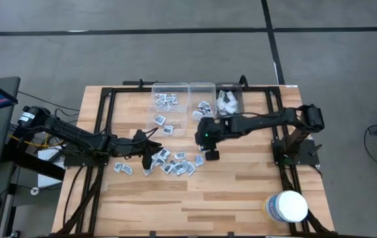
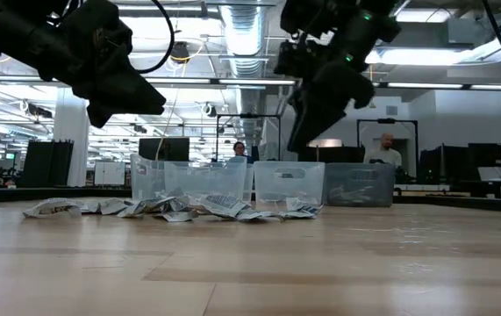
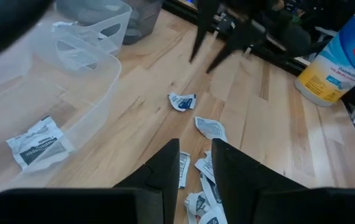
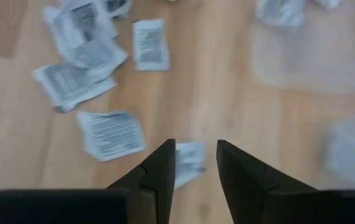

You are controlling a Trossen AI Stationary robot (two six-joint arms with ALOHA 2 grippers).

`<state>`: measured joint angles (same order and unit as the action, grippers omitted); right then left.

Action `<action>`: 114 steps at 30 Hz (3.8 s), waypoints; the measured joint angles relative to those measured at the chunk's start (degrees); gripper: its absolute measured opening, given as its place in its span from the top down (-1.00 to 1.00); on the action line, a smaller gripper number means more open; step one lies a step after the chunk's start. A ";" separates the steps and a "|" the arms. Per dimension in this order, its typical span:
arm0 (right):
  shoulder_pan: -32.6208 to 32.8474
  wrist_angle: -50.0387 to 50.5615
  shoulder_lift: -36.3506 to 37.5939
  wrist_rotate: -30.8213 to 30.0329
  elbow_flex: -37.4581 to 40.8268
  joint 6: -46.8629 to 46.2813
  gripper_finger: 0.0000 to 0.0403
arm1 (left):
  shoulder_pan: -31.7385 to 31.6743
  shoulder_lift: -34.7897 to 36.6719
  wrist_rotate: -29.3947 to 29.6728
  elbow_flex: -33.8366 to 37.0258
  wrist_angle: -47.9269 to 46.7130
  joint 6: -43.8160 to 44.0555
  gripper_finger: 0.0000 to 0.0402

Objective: Pick & Place First Aid Supplies
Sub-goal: Put the alcohol pad into the top right transparent bin

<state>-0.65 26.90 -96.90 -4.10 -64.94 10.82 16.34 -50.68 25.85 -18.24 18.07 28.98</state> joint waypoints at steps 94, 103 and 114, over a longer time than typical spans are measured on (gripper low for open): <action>-10.80 -5.71 -4.94 -14.41 -7.41 -5.58 0.23 | 1.33 -0.07 -2.34 0.04 0.17 1.46 0.53; 3.96 -2.25 -5.49 -10.24 -6.87 0.99 0.33 | 1.31 -0.07 -2.34 0.02 -0.05 1.08 0.53; 11.51 -3.64 -5.60 -7.37 0.87 -7.89 0.40 | 1.33 -0.07 -2.34 1.27 0.01 0.87 0.53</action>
<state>10.86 23.26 -102.50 -11.46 -64.07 2.93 17.67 -50.74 23.51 -16.97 18.07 29.85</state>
